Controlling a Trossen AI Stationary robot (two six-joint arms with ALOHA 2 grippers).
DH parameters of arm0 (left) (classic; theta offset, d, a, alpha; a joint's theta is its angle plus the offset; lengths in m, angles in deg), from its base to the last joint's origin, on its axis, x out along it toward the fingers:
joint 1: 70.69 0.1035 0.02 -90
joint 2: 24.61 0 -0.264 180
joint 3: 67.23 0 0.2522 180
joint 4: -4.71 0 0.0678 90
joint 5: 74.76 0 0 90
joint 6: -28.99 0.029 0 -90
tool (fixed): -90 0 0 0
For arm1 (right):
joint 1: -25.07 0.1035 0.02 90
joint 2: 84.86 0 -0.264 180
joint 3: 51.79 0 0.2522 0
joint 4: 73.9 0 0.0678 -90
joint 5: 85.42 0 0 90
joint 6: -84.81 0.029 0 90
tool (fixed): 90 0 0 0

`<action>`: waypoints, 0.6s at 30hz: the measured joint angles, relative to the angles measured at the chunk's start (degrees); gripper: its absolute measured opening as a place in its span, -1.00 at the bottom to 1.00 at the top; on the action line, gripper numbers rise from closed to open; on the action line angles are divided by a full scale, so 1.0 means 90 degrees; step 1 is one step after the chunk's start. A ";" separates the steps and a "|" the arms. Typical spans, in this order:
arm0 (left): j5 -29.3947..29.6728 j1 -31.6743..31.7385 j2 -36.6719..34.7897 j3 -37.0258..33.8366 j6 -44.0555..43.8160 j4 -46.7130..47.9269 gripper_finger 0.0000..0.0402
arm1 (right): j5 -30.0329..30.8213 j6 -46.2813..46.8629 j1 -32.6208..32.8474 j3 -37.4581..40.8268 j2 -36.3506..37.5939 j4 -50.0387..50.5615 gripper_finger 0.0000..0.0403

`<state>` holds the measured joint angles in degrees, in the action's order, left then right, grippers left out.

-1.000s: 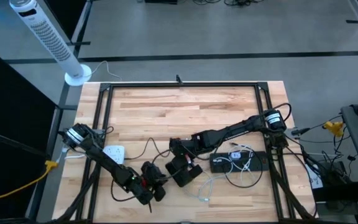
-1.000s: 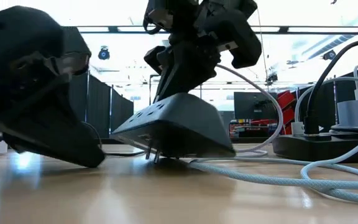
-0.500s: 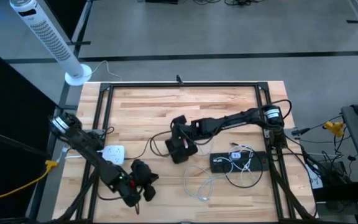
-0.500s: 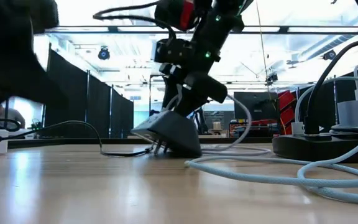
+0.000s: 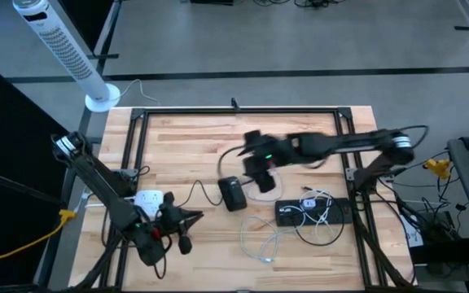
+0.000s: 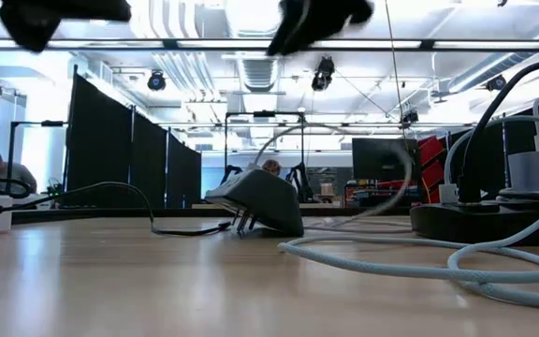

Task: Insert USB
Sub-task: Return to Home Position

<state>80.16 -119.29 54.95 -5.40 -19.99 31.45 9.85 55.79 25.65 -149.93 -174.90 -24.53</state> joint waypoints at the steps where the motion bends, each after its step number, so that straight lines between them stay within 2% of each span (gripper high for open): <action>1: 0.0030 -0.0004 -0.0121 0.0000 0.0204 -0.0026 -0.88 | -0.0110 0.0169 0.0000 0.0000 0.0242 0.0124 0.38; 5: 0.0038 -0.0006 -0.0594 0.0000 0.1113 -0.0265 -0.88 | -0.0353 0.0868 0.0009 0.0037 0.1389 0.0713 0.30; 8: -0.0185 0.0082 -0.0914 0.0000 0.2237 -0.0898 -0.88 | -0.0467 0.1357 0.0046 0.0158 0.2199 0.1273 0.21; 13: -0.2043 0.0661 -0.1255 0.0000 0.3804 -0.2471 -0.89 | -0.0589 0.2338 0.0354 0.0788 0.3544 0.1820 0.05; 16: -0.3720 0.1309 -0.1160 -0.0002 0.4824 -0.3811 -0.89 | -0.0864 0.3133 0.0646 0.1423 0.4438 0.1892 -0.04; 18: -0.4573 0.1771 -0.1105 -0.0002 0.5028 -0.4089 -0.89 | -0.0912 0.3613 0.0902 0.1907 0.5045 0.1810 -0.10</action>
<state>39.00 -103.35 45.01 -5.42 25.27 -5.35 1.64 88.31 33.76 -132.76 -129.50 -8.24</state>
